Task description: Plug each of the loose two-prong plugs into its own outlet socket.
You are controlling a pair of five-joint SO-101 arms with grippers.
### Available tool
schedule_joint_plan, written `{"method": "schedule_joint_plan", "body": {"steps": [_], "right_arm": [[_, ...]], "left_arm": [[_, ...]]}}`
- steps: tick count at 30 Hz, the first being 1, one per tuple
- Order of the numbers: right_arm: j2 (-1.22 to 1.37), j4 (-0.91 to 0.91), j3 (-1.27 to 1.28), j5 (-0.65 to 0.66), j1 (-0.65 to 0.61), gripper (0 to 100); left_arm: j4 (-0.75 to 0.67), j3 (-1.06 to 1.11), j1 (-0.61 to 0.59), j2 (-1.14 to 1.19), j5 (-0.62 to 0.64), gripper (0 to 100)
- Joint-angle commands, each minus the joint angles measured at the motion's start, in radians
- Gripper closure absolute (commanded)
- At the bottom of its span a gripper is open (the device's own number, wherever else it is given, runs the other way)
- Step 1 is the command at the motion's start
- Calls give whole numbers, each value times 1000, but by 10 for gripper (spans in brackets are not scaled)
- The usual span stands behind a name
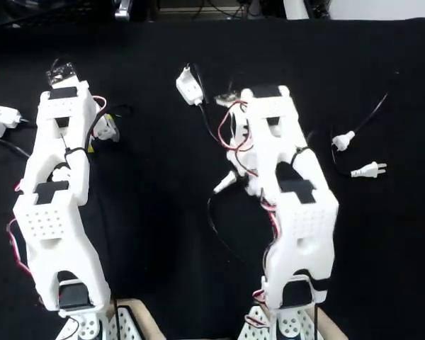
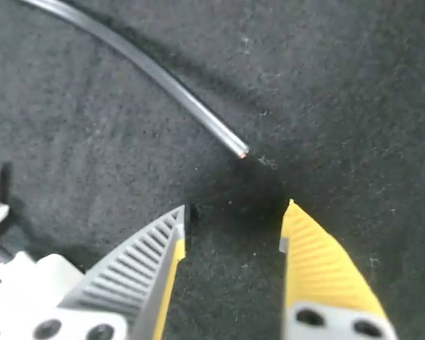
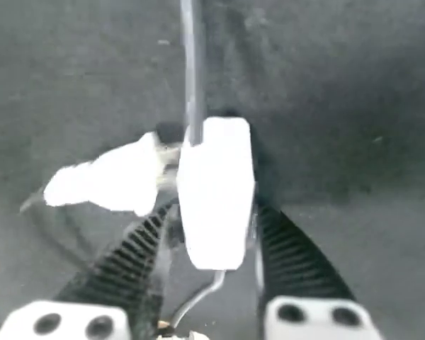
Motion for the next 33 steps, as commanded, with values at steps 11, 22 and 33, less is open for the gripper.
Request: {"method": "schedule_joint_plan", "body": {"steps": [11, 22, 33], "right_arm": [[-7, -25, -2, -2, -35, 945], [-1, -75, -93, -57, -184, 985], [-8, -285, -114, -341, -261, 986]], "left_arm": [[-12, -7, -7, -21, 6, 780], [-14, -13, -64, -21, 8, 780], [-12, -38, -97, -21, 8, 780]]}}
